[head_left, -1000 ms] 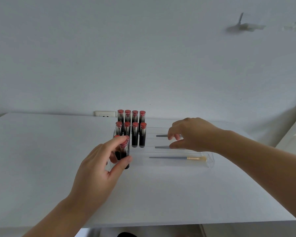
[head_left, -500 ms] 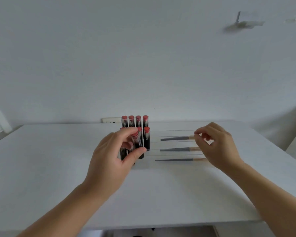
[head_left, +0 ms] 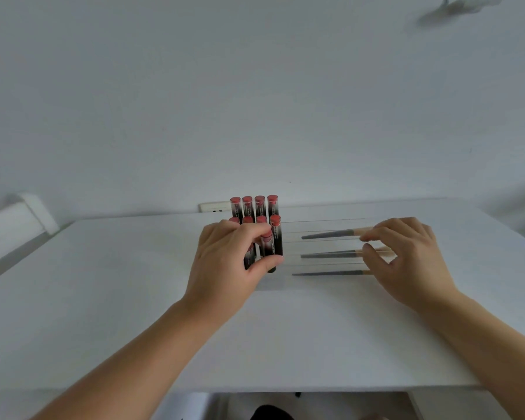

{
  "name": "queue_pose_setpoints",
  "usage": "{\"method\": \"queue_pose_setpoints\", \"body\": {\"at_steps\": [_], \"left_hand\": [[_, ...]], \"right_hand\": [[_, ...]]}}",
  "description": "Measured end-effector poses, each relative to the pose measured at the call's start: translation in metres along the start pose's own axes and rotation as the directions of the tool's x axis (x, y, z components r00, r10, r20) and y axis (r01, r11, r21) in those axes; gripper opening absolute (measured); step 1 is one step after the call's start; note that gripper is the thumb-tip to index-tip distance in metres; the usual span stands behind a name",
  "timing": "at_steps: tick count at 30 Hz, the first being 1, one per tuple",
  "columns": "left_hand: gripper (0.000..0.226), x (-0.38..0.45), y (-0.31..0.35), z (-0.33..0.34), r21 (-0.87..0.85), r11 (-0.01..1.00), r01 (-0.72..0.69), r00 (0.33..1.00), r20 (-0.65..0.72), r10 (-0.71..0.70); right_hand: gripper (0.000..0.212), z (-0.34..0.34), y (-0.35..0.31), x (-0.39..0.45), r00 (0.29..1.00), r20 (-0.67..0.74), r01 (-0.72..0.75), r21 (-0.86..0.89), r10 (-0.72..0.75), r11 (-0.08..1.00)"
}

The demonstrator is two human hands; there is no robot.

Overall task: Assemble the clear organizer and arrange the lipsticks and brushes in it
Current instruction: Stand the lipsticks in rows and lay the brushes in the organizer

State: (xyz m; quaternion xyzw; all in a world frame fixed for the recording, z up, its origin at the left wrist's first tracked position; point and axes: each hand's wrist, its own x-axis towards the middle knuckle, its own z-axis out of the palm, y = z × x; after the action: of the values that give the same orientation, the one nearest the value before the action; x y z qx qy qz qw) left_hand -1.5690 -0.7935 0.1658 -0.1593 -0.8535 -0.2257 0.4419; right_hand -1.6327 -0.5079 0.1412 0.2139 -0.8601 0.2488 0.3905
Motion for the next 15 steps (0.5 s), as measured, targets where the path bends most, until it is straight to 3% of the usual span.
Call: {"method": "queue_pose_setpoints", "body": {"at_steps": [15], "left_hand": [[0.042, -0.0020, -0.0084, 0.0106, 0.067, 0.984, -0.166, 0.984, -0.056, 0.170]], "right_hand": [[0.012, 0.0031, -0.0002, -0.0030, 0.993, 0.098, 0.069, -0.009, -0.067, 0.998]]}}
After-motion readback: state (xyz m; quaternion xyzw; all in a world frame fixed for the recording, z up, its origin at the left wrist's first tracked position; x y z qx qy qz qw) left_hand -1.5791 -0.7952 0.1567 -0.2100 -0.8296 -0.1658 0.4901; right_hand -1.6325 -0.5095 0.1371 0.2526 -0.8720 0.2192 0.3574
